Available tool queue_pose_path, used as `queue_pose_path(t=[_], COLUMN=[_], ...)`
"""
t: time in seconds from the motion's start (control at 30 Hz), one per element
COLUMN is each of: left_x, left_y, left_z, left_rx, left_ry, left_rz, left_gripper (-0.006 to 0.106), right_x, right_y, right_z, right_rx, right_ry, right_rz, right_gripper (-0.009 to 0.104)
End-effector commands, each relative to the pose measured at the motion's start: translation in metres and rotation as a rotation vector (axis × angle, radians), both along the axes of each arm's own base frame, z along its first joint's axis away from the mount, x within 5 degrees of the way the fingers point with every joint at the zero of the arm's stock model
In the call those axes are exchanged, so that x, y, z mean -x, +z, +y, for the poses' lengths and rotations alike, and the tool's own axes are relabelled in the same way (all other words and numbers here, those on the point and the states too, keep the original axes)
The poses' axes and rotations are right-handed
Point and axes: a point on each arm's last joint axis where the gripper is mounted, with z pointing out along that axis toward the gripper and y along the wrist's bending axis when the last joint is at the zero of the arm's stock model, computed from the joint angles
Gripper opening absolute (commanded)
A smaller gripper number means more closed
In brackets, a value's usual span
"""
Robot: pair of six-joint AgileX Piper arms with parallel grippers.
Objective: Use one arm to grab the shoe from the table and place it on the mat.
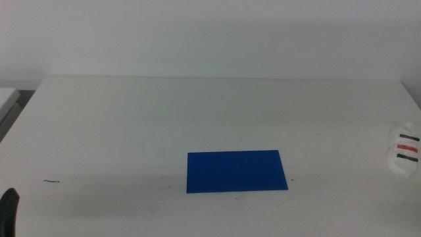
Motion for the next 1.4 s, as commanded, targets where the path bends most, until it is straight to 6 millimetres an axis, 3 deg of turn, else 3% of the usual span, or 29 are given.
queue_pose_path(t=[0.0,0.17,0.3,0.5,0.63,0.8,0.93,1.13,1.37], left_x=[0.0,0.0,0.0,0.0,0.0,0.0,0.0,0.0,0.0], left_y=[0.001,0.001,0.001,0.001,0.001,0.001,0.001,0.001,0.001], left_z=[0.0,0.0,0.0,0.0,0.0,0.0,0.0,0.0,0.0], left_rx=[0.005,0.005,0.005,0.005,0.005,0.005,0.005,0.005,0.005], left_ry=[-0.002,-0.002,-0.002,-0.002,-0.002,-0.002,-0.002,-0.002,-0.002], left_rz=[-0.007,-0.007,-0.007,-0.007,-0.007,-0.007,-0.007,-0.007,-0.007], left_gripper=[0.094,0.094,0.094,0.094,0.094,0.094,0.094,0.094,0.094], right_x=[0.002,0.01,0.0,-0.045,-0.086,-0.149,-0.208,-0.279,-0.328], right_y=[0.004,0.045,0.08,0.118,0.125,0.12,0.114,0.058,-0.01], right_z=[0.0,0.001,0.0,-0.001,-0.002,-0.009,-0.025,-0.048,-0.058], right_rx=[0.0,-0.027,-0.024,-0.062,-0.189,-0.221,-0.167,-0.14,-0.076], right_ry=[0.004,0.006,0.004,0.009,-0.041,-0.116,-0.18,-0.212,-0.205], right_rz=[0.021,0.085,0.144,0.376,0.594,0.825,0.901,1.069,1.13], right_gripper=[0.091,0.091,0.091,0.091,0.091,0.091,0.091,0.091,0.091])
